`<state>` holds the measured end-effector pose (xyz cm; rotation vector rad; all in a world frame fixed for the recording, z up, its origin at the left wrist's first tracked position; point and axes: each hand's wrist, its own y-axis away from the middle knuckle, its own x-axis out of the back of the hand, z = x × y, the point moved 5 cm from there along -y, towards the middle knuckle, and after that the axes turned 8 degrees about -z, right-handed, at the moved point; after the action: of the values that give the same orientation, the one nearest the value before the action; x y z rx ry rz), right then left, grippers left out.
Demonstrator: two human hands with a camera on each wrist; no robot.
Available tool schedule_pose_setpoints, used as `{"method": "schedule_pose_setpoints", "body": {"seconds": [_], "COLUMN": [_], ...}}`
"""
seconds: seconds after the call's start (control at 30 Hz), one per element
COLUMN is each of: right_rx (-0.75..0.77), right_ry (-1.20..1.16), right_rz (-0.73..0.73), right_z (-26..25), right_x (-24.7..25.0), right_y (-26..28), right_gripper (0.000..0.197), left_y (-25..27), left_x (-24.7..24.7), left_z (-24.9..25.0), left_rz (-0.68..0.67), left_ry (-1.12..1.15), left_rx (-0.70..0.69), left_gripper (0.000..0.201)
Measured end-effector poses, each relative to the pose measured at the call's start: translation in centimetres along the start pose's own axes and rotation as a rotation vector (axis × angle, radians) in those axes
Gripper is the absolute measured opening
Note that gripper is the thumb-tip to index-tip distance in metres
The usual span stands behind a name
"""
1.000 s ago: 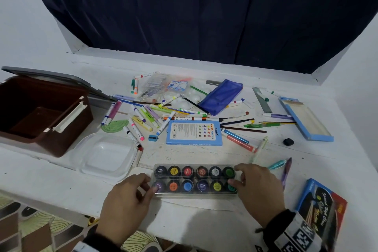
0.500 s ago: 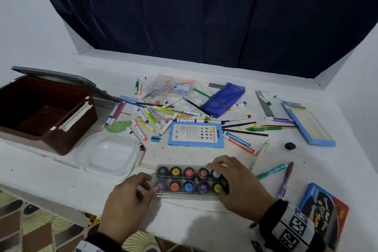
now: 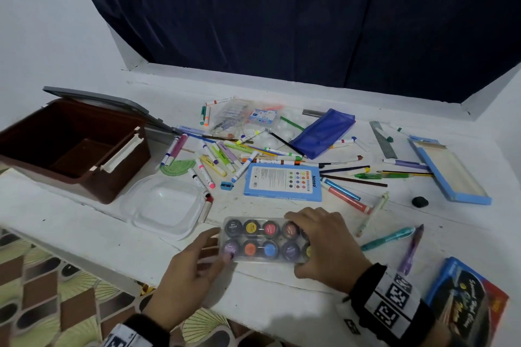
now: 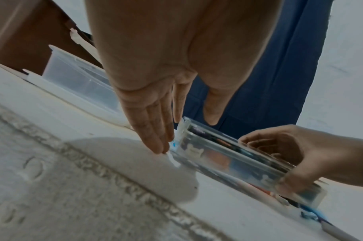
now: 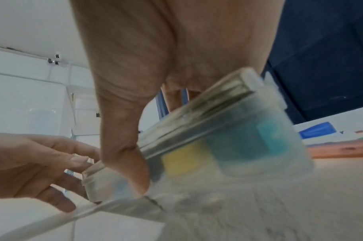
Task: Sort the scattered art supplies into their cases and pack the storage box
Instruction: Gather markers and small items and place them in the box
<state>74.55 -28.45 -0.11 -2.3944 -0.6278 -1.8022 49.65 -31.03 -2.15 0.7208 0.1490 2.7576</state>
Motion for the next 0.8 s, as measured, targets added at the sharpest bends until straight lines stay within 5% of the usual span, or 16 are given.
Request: {"method": "schedule_pose_setpoints", "body": {"seconds": [0.33,0.8], "right_rx": [0.022,0.033], "right_ry": [-0.035,-0.189], "right_rz": [0.321,0.617], "right_z": [-3.2,-17.9], "right_x": [3.6,4.8], "right_y": [0.8,-7.6], "right_gripper": [0.089,0.087], "left_y": [0.3,-0.4], "left_x": [4.6,23.3], "left_z": [3.8,-0.3], "left_rz": [0.134,0.169], "left_ry": [0.321,0.342], "left_rx": [-0.179,-0.371], "left_gripper": [0.041,0.034]}}
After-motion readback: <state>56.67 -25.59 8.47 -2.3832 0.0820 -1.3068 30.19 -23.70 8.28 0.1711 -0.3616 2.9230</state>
